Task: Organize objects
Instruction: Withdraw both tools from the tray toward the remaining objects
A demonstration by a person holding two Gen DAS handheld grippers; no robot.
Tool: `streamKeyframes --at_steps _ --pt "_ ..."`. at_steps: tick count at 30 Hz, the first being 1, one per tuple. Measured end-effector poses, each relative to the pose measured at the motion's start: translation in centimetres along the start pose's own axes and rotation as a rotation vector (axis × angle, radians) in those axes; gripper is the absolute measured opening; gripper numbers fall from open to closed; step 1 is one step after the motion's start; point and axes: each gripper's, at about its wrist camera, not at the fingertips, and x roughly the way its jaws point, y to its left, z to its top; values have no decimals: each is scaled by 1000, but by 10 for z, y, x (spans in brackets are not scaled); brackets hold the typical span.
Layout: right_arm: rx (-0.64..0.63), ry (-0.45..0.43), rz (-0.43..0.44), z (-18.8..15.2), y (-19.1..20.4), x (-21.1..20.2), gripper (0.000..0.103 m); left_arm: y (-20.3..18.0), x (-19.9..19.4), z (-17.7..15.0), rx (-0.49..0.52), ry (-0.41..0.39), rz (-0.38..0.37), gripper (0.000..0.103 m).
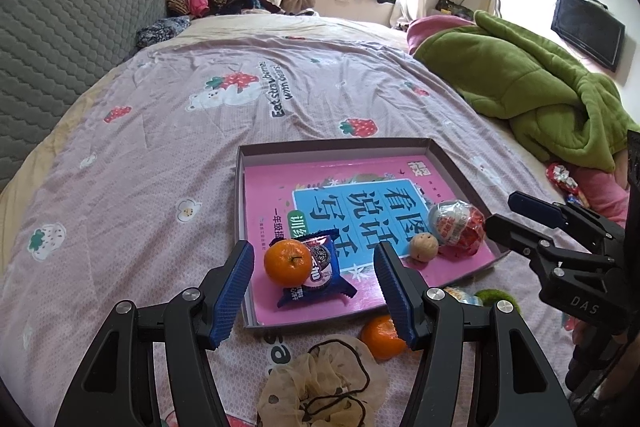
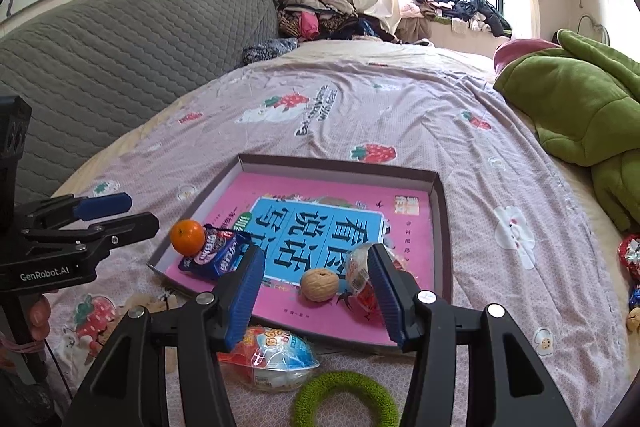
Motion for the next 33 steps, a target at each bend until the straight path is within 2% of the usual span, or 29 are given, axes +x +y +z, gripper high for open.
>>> streamKeyframes --at_steps 7,33 --pt "-25 -40 -25 4 4 -16 57 0 -9 0 -12 -6 -3 64" --pt "-56 -96 13 -5 24 -51 62 -15 -51 -12 23 -56 2 64"
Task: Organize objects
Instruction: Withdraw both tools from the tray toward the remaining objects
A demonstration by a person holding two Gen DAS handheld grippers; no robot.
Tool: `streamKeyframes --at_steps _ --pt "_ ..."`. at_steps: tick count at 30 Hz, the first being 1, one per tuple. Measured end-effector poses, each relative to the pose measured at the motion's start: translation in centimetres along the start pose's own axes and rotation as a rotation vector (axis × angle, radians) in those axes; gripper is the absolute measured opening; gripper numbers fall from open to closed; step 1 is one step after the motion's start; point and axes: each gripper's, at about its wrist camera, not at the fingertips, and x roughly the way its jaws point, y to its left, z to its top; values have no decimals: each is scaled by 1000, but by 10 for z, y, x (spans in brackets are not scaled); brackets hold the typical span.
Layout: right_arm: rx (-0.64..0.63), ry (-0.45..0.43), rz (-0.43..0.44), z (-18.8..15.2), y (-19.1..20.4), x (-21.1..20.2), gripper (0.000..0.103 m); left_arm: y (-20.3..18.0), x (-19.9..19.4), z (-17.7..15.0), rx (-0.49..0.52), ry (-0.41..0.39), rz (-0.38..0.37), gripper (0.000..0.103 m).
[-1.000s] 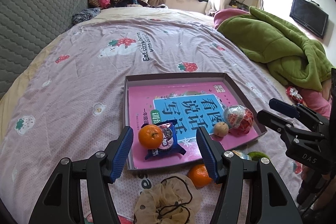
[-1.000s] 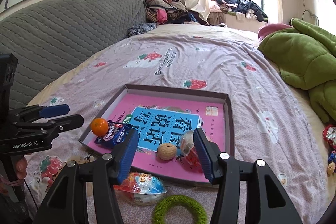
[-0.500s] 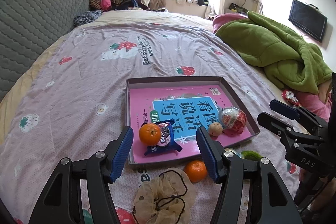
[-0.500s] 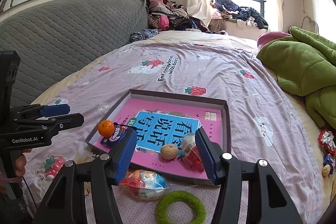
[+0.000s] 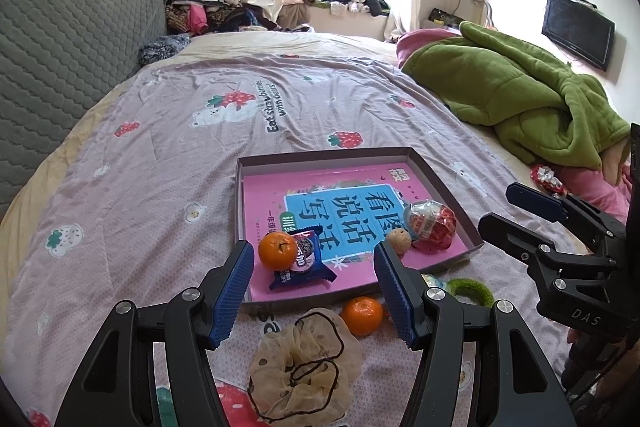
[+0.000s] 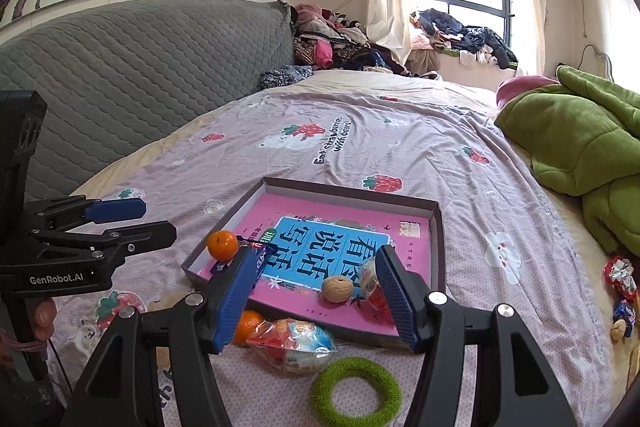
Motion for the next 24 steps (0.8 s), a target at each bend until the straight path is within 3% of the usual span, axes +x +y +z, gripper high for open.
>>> streamKeyframes --at_steps 24 --pt "-15 18 27 -20 11 -12 62 5 -16 -21 -28 7 3 64"
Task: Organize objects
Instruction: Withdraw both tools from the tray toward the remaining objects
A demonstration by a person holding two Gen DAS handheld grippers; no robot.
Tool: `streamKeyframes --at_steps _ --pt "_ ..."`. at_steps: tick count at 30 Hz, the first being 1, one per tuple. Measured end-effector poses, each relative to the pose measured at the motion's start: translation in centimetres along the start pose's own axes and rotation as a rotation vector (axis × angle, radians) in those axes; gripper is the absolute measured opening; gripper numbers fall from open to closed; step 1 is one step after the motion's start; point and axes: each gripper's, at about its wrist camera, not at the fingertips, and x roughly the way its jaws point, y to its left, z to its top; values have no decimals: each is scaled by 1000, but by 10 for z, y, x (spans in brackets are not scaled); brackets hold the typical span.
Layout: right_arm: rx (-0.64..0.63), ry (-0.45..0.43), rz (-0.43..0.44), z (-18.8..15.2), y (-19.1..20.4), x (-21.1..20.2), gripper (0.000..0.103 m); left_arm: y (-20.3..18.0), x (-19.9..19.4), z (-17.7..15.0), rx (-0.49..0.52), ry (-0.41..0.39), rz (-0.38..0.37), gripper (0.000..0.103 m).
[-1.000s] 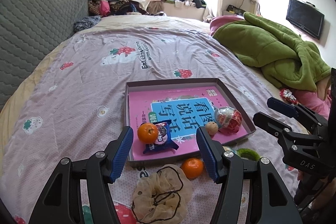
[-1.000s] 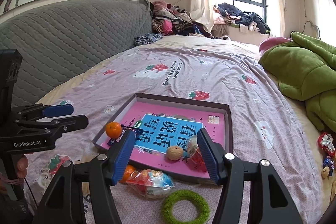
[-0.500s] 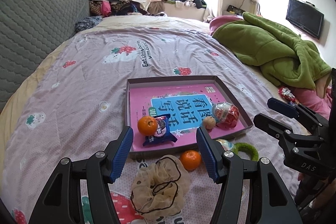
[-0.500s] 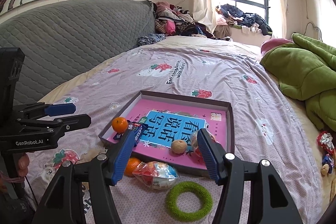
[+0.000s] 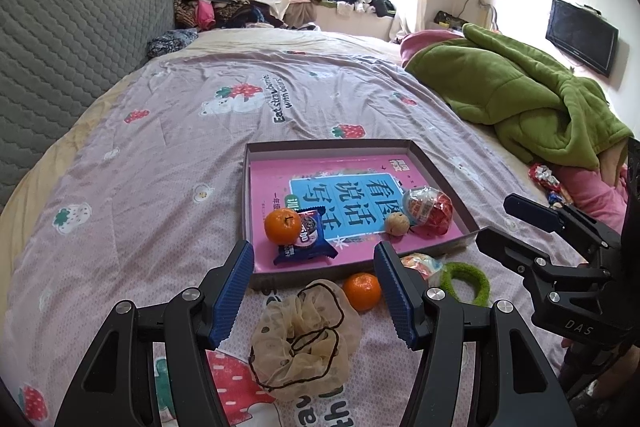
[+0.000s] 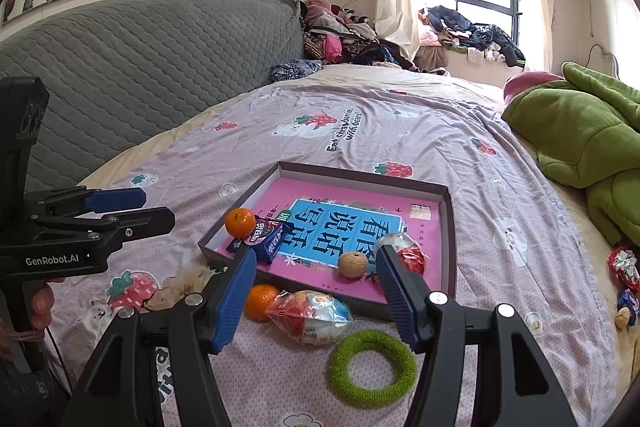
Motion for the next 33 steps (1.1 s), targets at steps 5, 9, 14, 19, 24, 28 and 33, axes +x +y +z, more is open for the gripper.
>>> streamKeyframes --at_steps 5,9,14,19,24,28,33 --pt "6 10 0 -3 -3 3 62 -1 3 -4 3 15 3 64" --pt "2 18 2 -5 -2 3 62 -4 6 -9 7 29 6 64" --pt "-3 28 4 -8 0 4 62 -3 11 -15 3 52 9 64" --pt "0 33 -1 -11 0 4 62 -4 14 -21 3 71 8 64" --pt "-6 48 -4 -16 0 6 62 -5 17 -27 3 89 6 64" --pt "-12 64 -5 -21 0 9 62 -6 20 -33 8 103 4 64" --pt "-34 80 -4 -26 4 13 62 -6 23 -40 4 122 3 64"
